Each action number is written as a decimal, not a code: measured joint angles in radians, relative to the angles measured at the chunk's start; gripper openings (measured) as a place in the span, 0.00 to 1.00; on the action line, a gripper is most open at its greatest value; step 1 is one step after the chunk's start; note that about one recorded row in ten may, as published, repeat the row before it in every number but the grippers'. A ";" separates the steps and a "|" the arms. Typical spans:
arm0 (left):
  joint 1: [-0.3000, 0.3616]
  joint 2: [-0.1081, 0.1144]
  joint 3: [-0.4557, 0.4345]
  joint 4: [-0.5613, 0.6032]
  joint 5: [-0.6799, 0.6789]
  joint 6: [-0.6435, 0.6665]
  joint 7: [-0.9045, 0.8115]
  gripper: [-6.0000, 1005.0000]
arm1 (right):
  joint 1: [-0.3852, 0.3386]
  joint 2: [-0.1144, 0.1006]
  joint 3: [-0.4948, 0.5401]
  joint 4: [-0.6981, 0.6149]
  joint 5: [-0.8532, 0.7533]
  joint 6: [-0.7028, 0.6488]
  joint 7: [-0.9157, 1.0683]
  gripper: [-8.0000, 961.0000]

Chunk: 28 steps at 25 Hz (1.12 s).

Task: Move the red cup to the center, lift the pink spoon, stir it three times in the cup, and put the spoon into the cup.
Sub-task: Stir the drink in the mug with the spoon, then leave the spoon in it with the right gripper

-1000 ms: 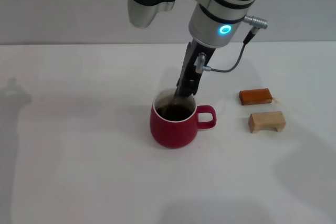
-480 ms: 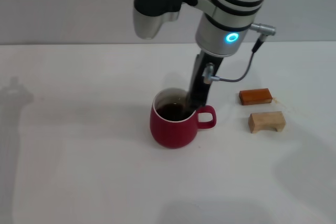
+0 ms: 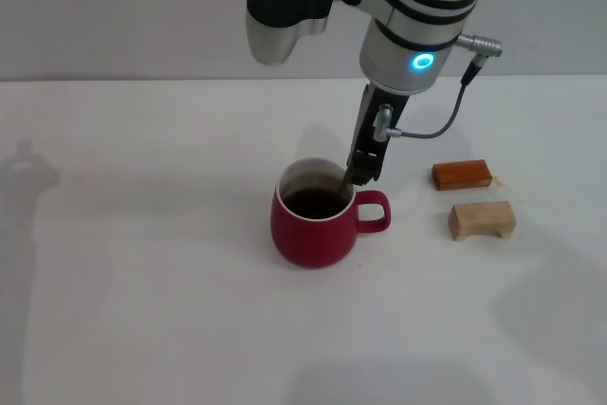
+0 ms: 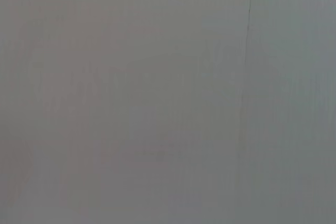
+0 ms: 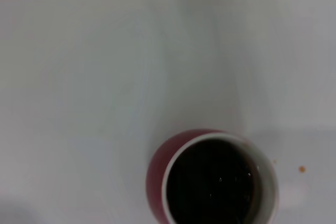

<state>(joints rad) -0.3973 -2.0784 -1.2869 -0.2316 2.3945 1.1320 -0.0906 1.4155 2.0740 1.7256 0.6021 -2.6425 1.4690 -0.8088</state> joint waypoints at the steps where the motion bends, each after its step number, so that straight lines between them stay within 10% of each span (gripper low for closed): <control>1: 0.000 0.000 0.000 0.000 0.000 0.000 0.001 0.00 | -0.001 0.000 0.000 0.001 0.001 0.004 -0.001 0.20; 28: -0.003 0.002 0.000 0.000 0.000 0.011 0.008 0.00 | -0.047 0.006 -0.091 0.129 0.043 -0.028 0.038 0.32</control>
<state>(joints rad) -0.3999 -2.0769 -1.2869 -0.2317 2.3944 1.1426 -0.0828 1.3689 2.0799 1.6347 0.7310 -2.5999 1.4414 -0.7707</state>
